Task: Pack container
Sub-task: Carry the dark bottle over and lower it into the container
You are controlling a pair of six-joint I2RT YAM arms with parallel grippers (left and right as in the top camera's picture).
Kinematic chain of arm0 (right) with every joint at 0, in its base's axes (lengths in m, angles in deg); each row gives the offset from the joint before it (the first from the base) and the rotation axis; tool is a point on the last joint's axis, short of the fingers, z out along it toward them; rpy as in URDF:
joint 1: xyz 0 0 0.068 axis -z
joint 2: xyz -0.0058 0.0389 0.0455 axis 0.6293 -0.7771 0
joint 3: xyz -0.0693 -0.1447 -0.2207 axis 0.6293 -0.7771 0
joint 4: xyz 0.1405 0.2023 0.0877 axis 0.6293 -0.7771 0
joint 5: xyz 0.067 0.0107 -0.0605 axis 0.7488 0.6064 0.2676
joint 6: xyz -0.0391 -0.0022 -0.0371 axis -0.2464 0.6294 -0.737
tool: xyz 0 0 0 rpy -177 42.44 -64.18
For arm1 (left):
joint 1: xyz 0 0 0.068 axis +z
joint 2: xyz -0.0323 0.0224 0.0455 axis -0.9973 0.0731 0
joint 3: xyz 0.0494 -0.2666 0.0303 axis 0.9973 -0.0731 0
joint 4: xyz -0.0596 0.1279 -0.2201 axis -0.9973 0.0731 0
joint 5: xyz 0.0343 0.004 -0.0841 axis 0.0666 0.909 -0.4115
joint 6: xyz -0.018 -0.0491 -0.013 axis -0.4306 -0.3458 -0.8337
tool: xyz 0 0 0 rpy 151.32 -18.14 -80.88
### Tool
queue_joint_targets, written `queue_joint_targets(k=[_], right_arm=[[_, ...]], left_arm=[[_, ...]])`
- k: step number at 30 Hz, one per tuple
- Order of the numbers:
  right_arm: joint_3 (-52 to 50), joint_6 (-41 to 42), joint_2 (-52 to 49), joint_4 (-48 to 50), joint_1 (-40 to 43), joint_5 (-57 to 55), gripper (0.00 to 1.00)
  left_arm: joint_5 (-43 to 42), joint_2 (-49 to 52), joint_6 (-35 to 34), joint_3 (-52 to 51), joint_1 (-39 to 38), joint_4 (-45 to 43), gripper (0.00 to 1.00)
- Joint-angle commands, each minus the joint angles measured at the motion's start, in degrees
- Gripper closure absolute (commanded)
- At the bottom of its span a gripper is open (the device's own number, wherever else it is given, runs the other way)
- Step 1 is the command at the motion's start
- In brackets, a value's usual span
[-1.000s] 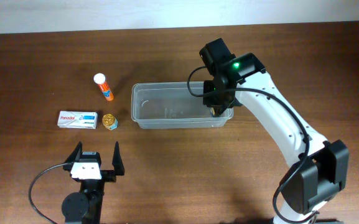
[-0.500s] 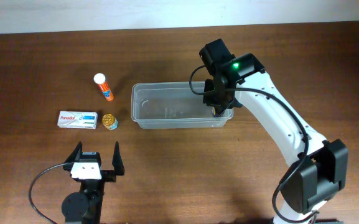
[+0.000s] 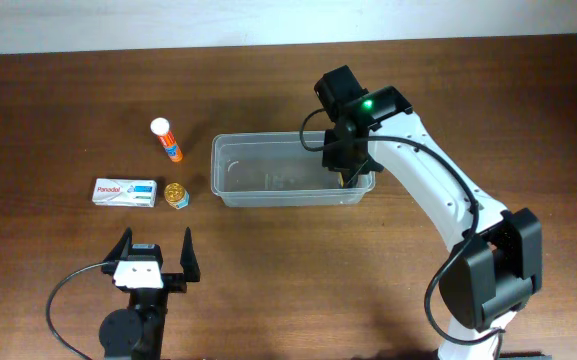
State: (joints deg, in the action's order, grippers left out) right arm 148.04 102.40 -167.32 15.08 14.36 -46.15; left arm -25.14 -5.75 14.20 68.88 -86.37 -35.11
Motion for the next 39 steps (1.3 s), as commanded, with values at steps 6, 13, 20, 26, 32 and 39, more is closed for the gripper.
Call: queue_joint_targets(k=[6, 13, 20, 26, 32, 39], right_arm=[[-0.6, -0.7, -1.4, 0.9, -0.5, -2.3, 0.83], [-0.6, -0.7, -3.9, 0.9, -0.5, -2.2, 0.83], [-0.6, -0.7, -4.2, 1.5, -0.5, -2.3, 0.83], [-0.6, -0.7, -4.2, 1.7, -0.5, -2.3, 0.69], [-0.6, -0.7, -4.2, 1.7, -0.5, -2.4, 0.68], [-0.6, -0.7, -4.2, 1.7, -0.5, -2.4, 0.68]], left_arm=[[0.2, -0.4, -0.2, -0.4, 0.3, 0.0, 0.0], [0.2, -0.4, -0.2, -0.4, 0.3, 0.0, 0.0], [0.2, -0.4, -0.2, -0.4, 0.3, 0.0, 0.0], [0.2, -0.4, -0.2, -0.4, 0.3, 0.0, 0.0], [0.2, -0.4, -0.2, -0.4, 0.3, 0.0, 0.0], [0.2, -0.4, -0.2, -0.4, 0.3, 0.0, 0.0]])
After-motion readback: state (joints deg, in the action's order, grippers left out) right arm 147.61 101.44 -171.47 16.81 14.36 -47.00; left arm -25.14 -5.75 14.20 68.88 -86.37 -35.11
